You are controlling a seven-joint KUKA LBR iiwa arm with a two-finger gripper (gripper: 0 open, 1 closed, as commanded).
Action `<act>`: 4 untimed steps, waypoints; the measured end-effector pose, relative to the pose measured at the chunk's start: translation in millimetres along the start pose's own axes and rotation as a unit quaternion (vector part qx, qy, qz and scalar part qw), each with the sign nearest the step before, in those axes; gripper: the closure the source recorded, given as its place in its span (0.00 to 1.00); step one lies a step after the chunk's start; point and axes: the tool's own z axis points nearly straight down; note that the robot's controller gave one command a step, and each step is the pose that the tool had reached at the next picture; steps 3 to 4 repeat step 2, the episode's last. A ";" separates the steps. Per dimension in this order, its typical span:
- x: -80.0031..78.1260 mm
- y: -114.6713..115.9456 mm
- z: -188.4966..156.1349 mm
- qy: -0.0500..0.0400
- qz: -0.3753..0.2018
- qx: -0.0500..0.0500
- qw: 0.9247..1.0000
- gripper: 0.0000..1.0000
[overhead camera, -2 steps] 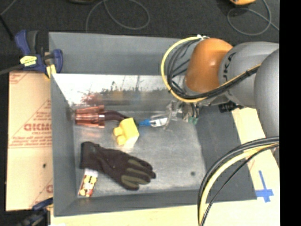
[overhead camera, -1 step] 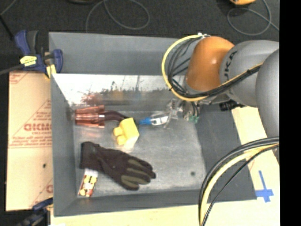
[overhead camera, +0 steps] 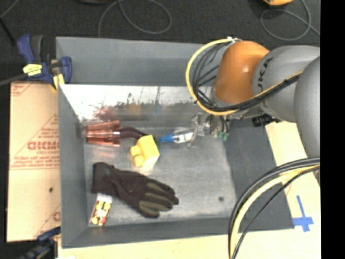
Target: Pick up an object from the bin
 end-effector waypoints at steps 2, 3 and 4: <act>0.7 -0.3 -6.5 0.001 0.000 0.000 1.000 1.00; 0.7 -0.3 -6.5 0.001 0.000 0.000 1.000 1.00; 0.7 -0.3 -6.5 0.001 0.000 0.000 1.000 1.00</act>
Offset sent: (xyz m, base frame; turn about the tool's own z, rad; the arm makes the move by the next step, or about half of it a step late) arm 0.0001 0.0000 0.0493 0.0000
